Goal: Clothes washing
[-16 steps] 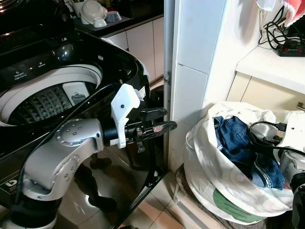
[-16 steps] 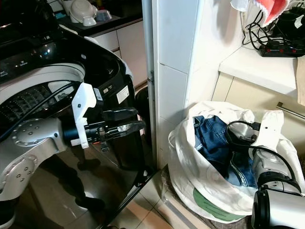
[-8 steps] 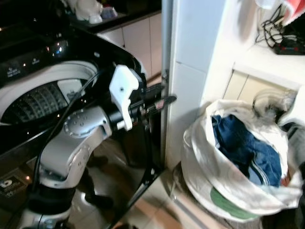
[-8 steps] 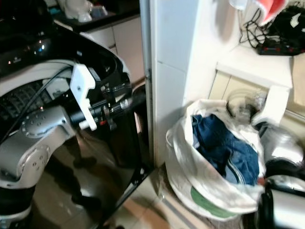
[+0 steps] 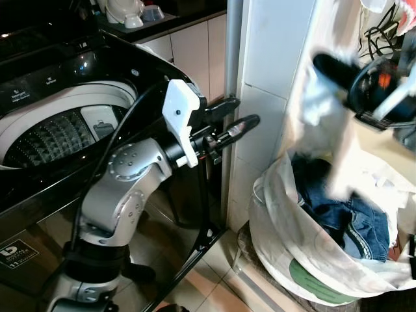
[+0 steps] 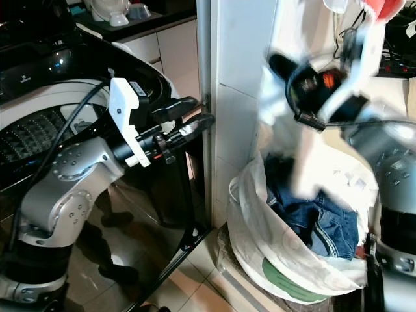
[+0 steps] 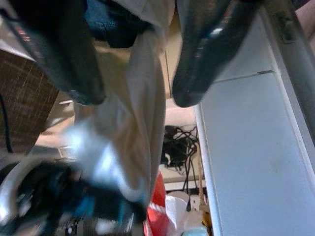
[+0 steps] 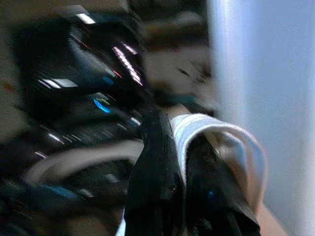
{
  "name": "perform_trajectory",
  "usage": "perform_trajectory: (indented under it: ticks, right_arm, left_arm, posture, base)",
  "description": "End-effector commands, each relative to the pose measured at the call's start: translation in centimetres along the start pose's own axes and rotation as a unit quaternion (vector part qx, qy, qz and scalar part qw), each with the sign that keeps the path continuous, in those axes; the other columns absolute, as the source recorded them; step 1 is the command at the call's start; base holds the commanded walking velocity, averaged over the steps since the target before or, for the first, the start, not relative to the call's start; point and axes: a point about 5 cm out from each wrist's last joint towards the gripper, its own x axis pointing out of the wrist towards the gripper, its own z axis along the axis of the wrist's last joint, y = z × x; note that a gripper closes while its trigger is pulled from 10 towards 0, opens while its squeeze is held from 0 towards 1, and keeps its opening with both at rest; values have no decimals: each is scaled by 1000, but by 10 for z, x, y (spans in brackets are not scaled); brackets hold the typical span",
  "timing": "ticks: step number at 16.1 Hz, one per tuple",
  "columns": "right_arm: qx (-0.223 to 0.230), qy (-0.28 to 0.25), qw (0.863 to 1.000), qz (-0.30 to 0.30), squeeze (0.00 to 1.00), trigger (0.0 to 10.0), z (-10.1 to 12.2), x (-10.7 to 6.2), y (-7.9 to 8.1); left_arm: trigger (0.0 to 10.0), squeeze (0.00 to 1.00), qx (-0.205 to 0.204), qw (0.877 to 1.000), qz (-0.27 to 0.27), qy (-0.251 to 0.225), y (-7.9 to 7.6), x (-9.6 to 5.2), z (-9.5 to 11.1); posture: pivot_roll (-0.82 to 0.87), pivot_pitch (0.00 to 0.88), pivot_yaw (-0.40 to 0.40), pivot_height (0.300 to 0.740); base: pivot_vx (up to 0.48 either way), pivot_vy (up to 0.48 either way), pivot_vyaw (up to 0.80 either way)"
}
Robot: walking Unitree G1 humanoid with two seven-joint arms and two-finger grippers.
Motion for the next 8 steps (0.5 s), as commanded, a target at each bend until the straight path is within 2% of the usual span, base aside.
perform_trajectory:
  ticks: [1,3,4,5,6,8]
  right_arm:
    - [22,-46,998,48,0,0,23,7,21]
    - [88,-92,987,99,0,0,42,21,44]
    - [96,-96,985,106,0,0,43,23,45]
    - [121,-103,980,121,0,0,44,25,49]
    - [154,-108,972,143,0,0,45,31,55]
    - [172,-95,969,149,0,0,44,36,61]
  left_arm:
    - [10000,1000,-3,1000,-3,-19,0,5,6]
    - [10000,1000,-46,997,-12,-69,-6,12,12]
    - [10000,1000,-53,996,-12,-77,-7,13,14]
    - [10000,639,-80,991,-24,-105,-11,15,18]
    - [10000,0,-107,985,-38,-133,-16,17,23]
    - [10000,0,-103,985,-33,-134,-16,22,22]
  posture:
    - [-56,0,49,740]
    - [-61,0,38,740]
    - [-61,0,38,740]
    - [-68,0,27,740]
    - [-71,0,20,740]
    - [-69,0,11,740]
  base:
    - [0,0,0]
    - [0,0,0]
    - [0,0,0]
    - [0,0,0]
    - [0,0,0]
    - [0,0,0]
